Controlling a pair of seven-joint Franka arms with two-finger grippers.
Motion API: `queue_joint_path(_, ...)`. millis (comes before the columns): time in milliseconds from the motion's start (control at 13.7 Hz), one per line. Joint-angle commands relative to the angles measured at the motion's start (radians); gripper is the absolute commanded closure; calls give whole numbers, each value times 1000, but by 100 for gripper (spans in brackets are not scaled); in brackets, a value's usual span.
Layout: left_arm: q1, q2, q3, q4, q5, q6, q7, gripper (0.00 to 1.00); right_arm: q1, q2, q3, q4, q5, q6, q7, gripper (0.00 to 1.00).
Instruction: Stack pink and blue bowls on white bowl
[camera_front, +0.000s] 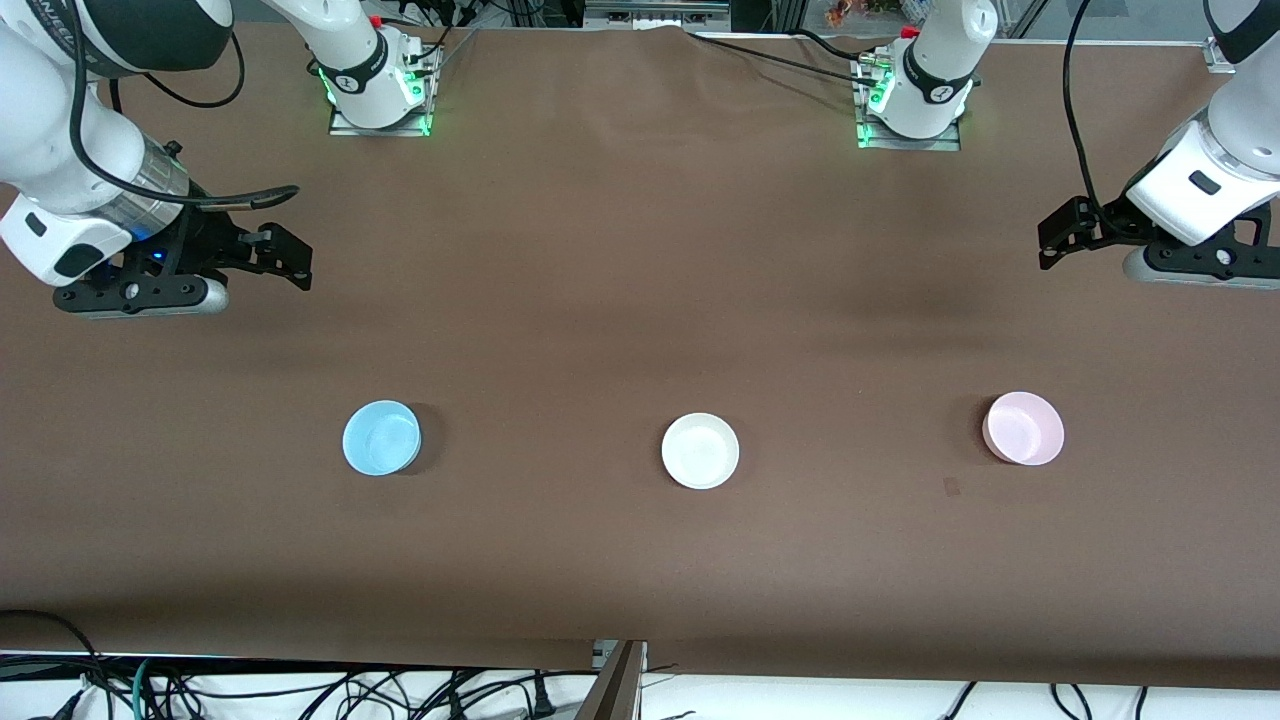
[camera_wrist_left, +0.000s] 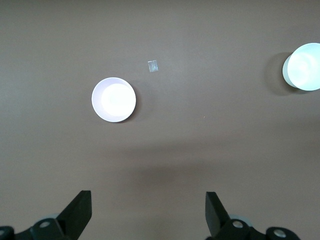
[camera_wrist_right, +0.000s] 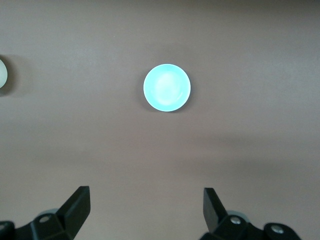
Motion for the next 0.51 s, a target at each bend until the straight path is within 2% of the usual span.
queue_joint_path(0, -6, 18, 5, 36, -17, -25, 18, 0, 3, 14, -1, 23, -17, -8, 4, 0)
queue_joint_path(439, -6, 18, 7, 37, -16, -25, 17, 0, 3, 17, -1, 22, -17, -17, 3, 0)
